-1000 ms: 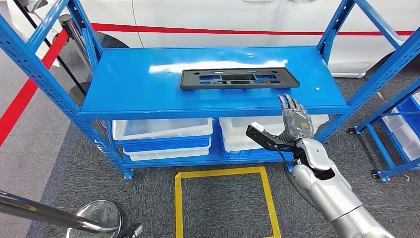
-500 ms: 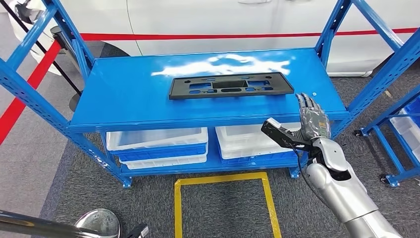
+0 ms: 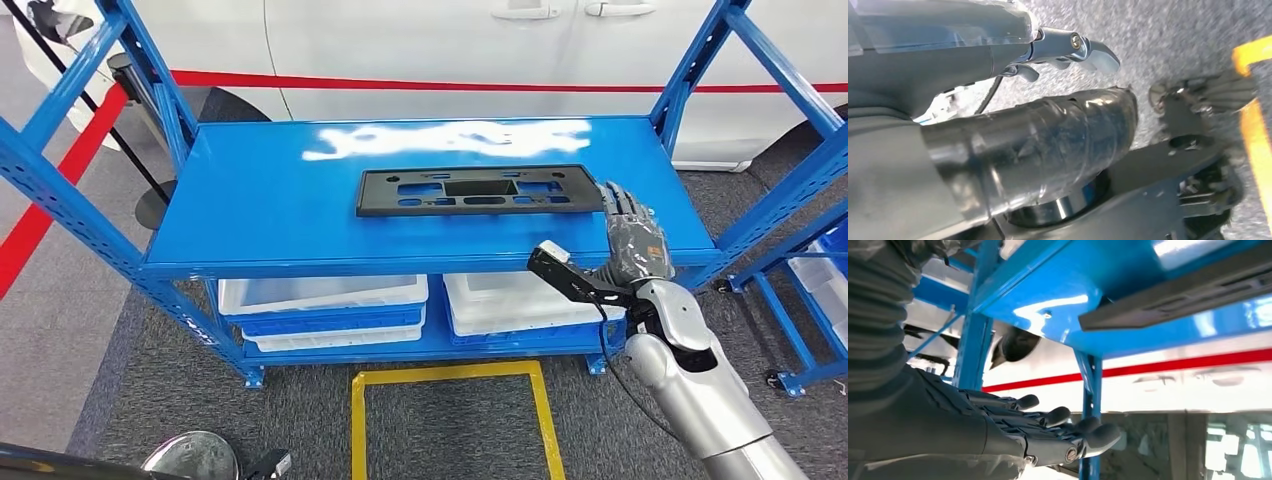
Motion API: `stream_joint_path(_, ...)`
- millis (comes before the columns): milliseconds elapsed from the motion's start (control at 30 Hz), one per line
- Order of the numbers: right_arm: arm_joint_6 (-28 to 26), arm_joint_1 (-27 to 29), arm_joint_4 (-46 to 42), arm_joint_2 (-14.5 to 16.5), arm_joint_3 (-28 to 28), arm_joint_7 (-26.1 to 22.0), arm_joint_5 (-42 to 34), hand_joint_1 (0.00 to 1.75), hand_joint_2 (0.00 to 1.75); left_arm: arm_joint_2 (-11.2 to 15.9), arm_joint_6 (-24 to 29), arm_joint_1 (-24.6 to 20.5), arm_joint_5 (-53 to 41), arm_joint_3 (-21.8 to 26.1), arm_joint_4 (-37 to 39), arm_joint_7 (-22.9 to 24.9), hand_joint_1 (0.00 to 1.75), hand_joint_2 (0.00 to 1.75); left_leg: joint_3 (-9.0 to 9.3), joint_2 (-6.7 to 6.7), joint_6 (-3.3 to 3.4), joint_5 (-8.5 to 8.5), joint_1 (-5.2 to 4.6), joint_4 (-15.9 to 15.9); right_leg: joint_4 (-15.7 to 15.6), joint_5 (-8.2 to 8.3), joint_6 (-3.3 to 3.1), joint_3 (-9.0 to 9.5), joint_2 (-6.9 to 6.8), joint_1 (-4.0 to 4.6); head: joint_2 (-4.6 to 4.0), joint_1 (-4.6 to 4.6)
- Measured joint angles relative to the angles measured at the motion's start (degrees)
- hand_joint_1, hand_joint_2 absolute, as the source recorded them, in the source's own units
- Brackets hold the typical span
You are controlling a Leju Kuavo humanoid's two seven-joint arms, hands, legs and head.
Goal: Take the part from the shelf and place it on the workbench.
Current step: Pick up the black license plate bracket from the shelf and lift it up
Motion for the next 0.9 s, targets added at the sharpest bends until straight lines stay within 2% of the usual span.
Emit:
stream_joint_path(33, 0.1, 0.1, 0.0, 0.3, 0.2, 0.0, 0.2, 0.00, 1.75, 0.0, 0.0, 0.0, 0.0, 0.0, 0.0, 0.0, 0.00, 0.00, 0.29, -0.02, 0.01, -0.30, 0.00, 0.1, 3.1, -0.55, 0.26, -2.12, -0.01, -0.19, 0.00, -0.01)
stream_joint_path(67, 0.2, 0.2, 0.0, 0.7, 0.4, 0.0, 0.3, 0.00, 1.75, 0.0, 0.0, 0.0, 0.0, 0.0, 0.0, 0.0, 0.00, 0.00, 0.66, -0.05, -0.06, -0.67, 0.01, 0.2, 4.3, 0.11, 0.47, -3.37, -0.04, -0.38, 0.00, -0.01)
stream_joint_path(100, 0.3, 0.2, 0.0, 1.0, 0.7, 0.0, 0.3, 0.00, 1.75, -0.1, 0.0, 0.0, 0.0, 0.0, 0.0, 0.0, 0.00, 0.00, 1.12, -0.09, -0.18, -1.11, 0.05, 0.3, 3.2, 2.00, 0.63, -3.50, -0.08, -0.55, 0.00, -0.01)
stream_joint_path(167, 0.4, 0.1, 0.0, 1.6, 1.1, 0.0, 0.4, 0.00, 1.75, -0.2, -0.1, 0.0, 0.0, 0.0, 0.0, 0.0, 0.00, 0.00, 2.01, -0.22, -0.66, -2.13, 0.14, 0.7, -3.6, 7.09, 0.75, -1.17, -0.16, -0.83, 0.00, 0.00)
stream_joint_path(200, 0.5, -0.1, 0.0, 1.9, 1.4, 0.0, 0.4, 0.00, 1.75, -0.3, -0.1, 0.0, 0.0, 0.0, 0.0, 0.0, 0.00, 0.00, 2.24, -0.28, -1.01, -2.60, 0.09, 0.9, -6.8, 8.61, 0.66, 0.15, -0.15, -0.76, 0.00, 0.03)
stream_joint_path(233, 0.5, -0.2, 0.0, 2.1, 1.6, 0.0, 0.5, 0.00, 1.75, -0.3, -0.1, 0.0, 0.0, 0.0, 0.0, 0.0, 0.00, 0.00, 2.24, -0.35, -1.37, -2.91, 0.03, 1.1, -8.9, 9.13, 0.43, 1.02, -0.14, -0.67, 0.00, 0.04)
stream_joint_path(300, 0.6, -0.3, 0.1, 2.7, 2.1, 0.0, 0.6, 0.00, 1.75, -0.3, -0.1, -0.1, 0.0, 0.0, 0.0, 0.0, 0.00, 0.00, 2.05, -0.38, -1.98, -3.16, -0.10, 1.3, -9.9, 8.52, -0.16, 1.41, -0.07, -0.35, 0.00, 0.05)
stream_joint_path(367, 0.6, -0.5, 0.0, 3.4, 2.5, 0.0, 0.7, 0.00, 1.75, -0.3, -0.1, -0.1, 0.0, -0.1, 0.0, -0.1, 0.00, 0.00, 2.10, -0.27, -2.59, -3.68, 0.00, 1.5, -10.2, 8.14, -0.89, 1.75, -0.04, -0.45, 0.00, 0.03)
stream_joint_path(400, 0.6, -0.7, 0.1, 3.7, 2.7, 0.0, 0.7, 0.00, 1.75, -0.2, -0.1, -0.1, 0.0, -0.1, 0.0, -0.2, 0.00, 0.00, 1.74, -0.17, -2.90, -4.40, 0.06, 2.7, -10.4, 7.96, -1.29, 2.13, -0.08, -0.54, 0.00, -0.01)
stream_joint_path(433, 0.6, -0.9, 0.1, 4.0, 2.9, 0.0, 0.7, 0.00, 1.75, -0.2, -0.1, -0.1, 0.0, -0.2, 0.0, -0.2, 0.00, 0.00, 0.70, -0.10, -3.16, -5.53, 0.12, 5.0, -10.6, 7.79, -1.68, 2.54, -0.17, -0.62, 0.00, -0.03)
stream_joint_path(467, 0.6, -1.0, 0.2, 4.3, 3.0, 0.0, 0.7, 0.00, 1.75, -0.2, -0.2, -0.2, 0.0, -0.2, 0.0, -0.2, 0.00, 0.00, -1.08, -0.02, -3.33, -6.92, 0.19, 8.5, -10.7, 7.58, -2.01, 2.85, -0.25, -0.57, 0.00, -0.07)
stream_joint_path(533, 0.6, -1.2, 0.5, 4.9, 3.5, 0.0, 0.8, 0.00, 1.75, -0.2, -0.3, -0.1, 0.0, -0.3, 0.0, -0.2, 0.00, 0.00, -5.66, 0.01, -3.53, -9.19, 0.24, 16.0, -10.7, 7.16, -2.43, 3.26, -0.30, -0.36, 0.00, -0.09)
stream_joint_path(567, 0.6, -1.2, 0.7, 5.3, 3.8, -0.1, 0.8, 0.00, 1.75, -0.2, -0.3, -0.1, 0.0, -0.3, 0.0, -0.2, 0.00, 0.00, -7.22, 0.01, -3.52, -9.00, 0.25, 17.8, -10.7, 6.91, -2.52, 3.55, -0.23, -0.23, 0.00, -0.10)
stream_joint_path(600, 0.6, -1.2, 0.9, 5.6, 4.1, -0.1, 0.8, 0.00, 1.75, -0.2, -0.3, 0.0, 0.0, -0.3, 0.0, -0.2, 0.00, 0.00, -7.75, 0.01, -3.39, -7.58, 0.24, 17.5, -10.7, 6.62, -2.52, 3.96, -0.13, -0.11, 0.00, -0.10)
stream_joint_path(633, 0.6, -1.2, 1.0, 5.9, 4.3, -0.2, 0.8, 0.00, 1.75, -0.2, -0.3, 0.0, 0.0, -0.3, 0.0, -0.2, 0.00, 0.00, -7.12, 0.01, -3.15, -5.10, 0.20, 14.9, -10.7, 6.27, -2.46, 4.49, -0.05, -0.02, 0.00, -0.10)
stream_joint_path(667, 0.6, -1.2, 1.1, 6.1, 4.4, -0.2, 0.8, 0.00, 1.75, -0.2, -0.3, 0.0, 0.0, -0.3, 0.0, -0.2, 0.00, 0.00, -5.84, 0.03, -2.76, -2.34, 0.11, 11.0, -10.7, 5.87, -2.35, 5.05, 0.01, 0.05, 0.00, -0.09)
stream_joint_path(700, 0.6, -1.3, 1.2, 6.3, 4.6, -0.2, 0.8, 0.00, 1.75, -0.1, -0.3, 0.1, 0.0, -0.3, 0.1, -0.2, 0.00, 0.00, -4.47, 0.05, -2.36, -0.33, -0.09, 7.5, -10.7, 5.52, -2.17, 5.44, 0.03, 0.16, 0.00, -0.04)
stream_joint_path(733, 0.6, -1.3, 1.3, 6.4, 4.7, -0.2, 0.8, 0.00, 1.75, -0.1, -0.3, 0.0, 0.0, -0.3, 0.1, -0.2, 0.00, 0.00, -3.35, 0.06, -1.98, 0.72, -0.29, 4.8, -10.6, 5.27, -1.95, 5.60, 0.04, 0.22, 0.00, -0.04)
stream_joint_path(800, 0.6, -1.4, 1.5, 6.5, 4.8, -0.2, 0.9, 0.00, 1.75, 0.0, -0.3, 0.0, 0.0, -0.3, 0.2, -0.3, 0.00, 0.00, -2.54, 0.02, -1.49, 0.45, -0.61, 3.0, -10.7, 5.13, -1.41, 5.42, 0.04, 0.26, 0.00, 0.02)
stream_joint_path(900, 0.5, -1.6, 1.6, 6.6, 5.0, -0.2, 0.9, 0.00, 1.75, -0.1, -0.3, 0.1, 0.0, -0.4, 0.2, -0.3, 0.00, 0.00, -1.57, 0.02, -0.84, 0.19, -0.19, 1.4, -10.2, 4.41, -0.56, 5.33, 0.01, 0.30, 0.00, 0.09)
